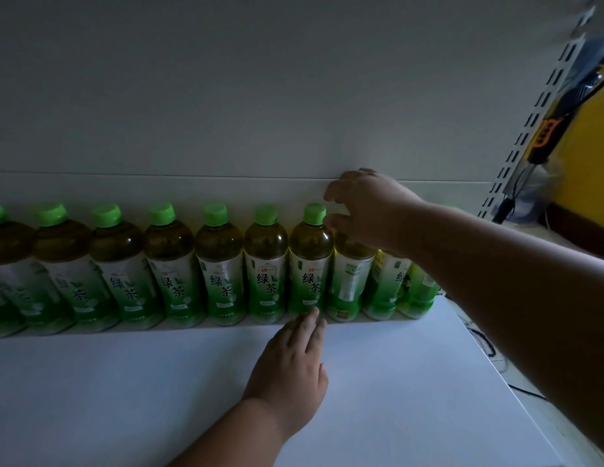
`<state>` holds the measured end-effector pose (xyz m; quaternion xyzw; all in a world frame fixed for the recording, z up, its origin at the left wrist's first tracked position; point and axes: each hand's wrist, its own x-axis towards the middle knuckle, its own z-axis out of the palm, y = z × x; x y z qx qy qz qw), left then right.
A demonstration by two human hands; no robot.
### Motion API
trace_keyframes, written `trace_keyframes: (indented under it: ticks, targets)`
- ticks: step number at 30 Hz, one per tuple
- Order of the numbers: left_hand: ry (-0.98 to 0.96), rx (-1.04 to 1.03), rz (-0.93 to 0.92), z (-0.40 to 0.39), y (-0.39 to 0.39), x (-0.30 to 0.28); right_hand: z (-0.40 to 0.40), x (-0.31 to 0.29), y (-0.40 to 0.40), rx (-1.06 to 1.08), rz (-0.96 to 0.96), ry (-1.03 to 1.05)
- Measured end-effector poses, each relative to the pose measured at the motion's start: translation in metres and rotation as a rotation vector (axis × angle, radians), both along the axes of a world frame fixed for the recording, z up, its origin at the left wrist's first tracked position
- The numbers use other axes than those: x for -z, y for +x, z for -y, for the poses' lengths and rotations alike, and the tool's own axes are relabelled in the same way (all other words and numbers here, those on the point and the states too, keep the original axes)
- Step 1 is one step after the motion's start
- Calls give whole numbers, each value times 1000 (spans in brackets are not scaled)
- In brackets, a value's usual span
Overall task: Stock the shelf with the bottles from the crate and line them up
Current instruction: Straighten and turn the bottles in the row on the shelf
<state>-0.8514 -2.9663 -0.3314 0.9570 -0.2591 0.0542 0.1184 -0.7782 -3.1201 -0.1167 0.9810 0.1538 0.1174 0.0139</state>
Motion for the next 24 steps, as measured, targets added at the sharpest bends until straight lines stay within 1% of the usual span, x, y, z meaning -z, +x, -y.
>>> trace_keyframes:
  ticks: [3,4,6,9,12,19,24]
  targets:
    - [-52,75,-56,12,-4,-9,18,-4,-2,48,-31,-14]
    - [-40,77,-92,18,-3,-11,22,-4,-2,62,-48,-11]
    - [29,16,-209,31,0,-14,27,-3,-2,83,-57,9]
    - [116,-27,-270,50,2,-14,29,-1,-1,80,-56,26]
    - [180,-48,-248,59,-4,-8,30,4,-1,51,-70,17]
    - [205,-53,-235,61,-6,-5,34,0,6,48,-99,9]
    - [203,-74,-247,61,-8,-6,31,0,8,76,-75,12]
